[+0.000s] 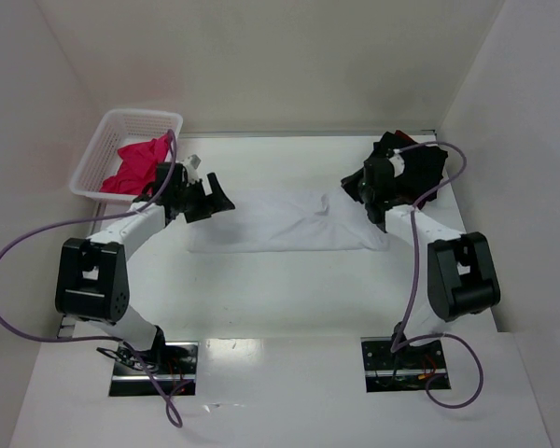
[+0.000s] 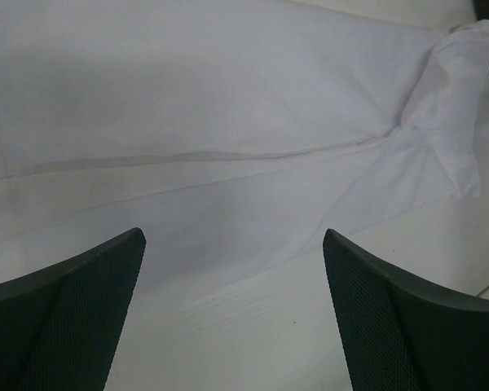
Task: Fold and stack the t-shirts
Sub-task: Fold the other side of the tshirt into a rectangle, then rotate the tshirt 90 degrees
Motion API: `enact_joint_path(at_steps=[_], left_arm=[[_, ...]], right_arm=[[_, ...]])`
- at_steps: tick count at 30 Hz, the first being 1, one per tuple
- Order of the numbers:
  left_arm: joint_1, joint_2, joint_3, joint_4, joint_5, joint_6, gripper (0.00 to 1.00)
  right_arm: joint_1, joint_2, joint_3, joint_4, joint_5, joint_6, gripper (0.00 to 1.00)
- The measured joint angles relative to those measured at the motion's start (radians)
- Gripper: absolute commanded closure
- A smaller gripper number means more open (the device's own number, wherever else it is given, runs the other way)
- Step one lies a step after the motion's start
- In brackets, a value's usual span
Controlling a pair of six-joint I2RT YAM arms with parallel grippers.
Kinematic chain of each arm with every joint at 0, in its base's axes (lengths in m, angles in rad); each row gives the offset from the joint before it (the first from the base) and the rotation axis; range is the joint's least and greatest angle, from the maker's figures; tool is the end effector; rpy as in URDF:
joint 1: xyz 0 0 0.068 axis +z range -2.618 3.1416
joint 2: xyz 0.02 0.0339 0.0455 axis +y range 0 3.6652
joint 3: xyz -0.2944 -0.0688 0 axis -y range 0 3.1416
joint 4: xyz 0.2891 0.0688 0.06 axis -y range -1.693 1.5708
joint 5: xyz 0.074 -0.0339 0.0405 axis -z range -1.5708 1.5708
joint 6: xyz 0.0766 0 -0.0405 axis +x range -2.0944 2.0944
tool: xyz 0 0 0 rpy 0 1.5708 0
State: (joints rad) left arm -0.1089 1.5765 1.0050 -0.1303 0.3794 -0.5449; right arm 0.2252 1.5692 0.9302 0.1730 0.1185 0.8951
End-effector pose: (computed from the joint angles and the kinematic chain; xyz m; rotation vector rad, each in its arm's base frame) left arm 0.4026 -0.0726 0.2083 -0.3002 2.3123 -0.7684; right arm 0.4128 0.0853 0.2162 0.7563 1.9412 0.5772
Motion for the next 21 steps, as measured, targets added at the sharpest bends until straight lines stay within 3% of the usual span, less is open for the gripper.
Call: enact_joint_path(at_steps=[8, 21], left_arm=[[-0.021, -0.077, 0.0, -0.007, 0.026, 0.023, 0.03], [-0.021, -0.081, 0.018, -0.049, 0.026, 0.053, 0.01]], right_arm=[[0.174, 0.09, -0.037, -0.07, 0.048, 0.029, 1.0], [0.174, 0.196, 0.014, -0.128, 0.126, 0.049, 1.0]])
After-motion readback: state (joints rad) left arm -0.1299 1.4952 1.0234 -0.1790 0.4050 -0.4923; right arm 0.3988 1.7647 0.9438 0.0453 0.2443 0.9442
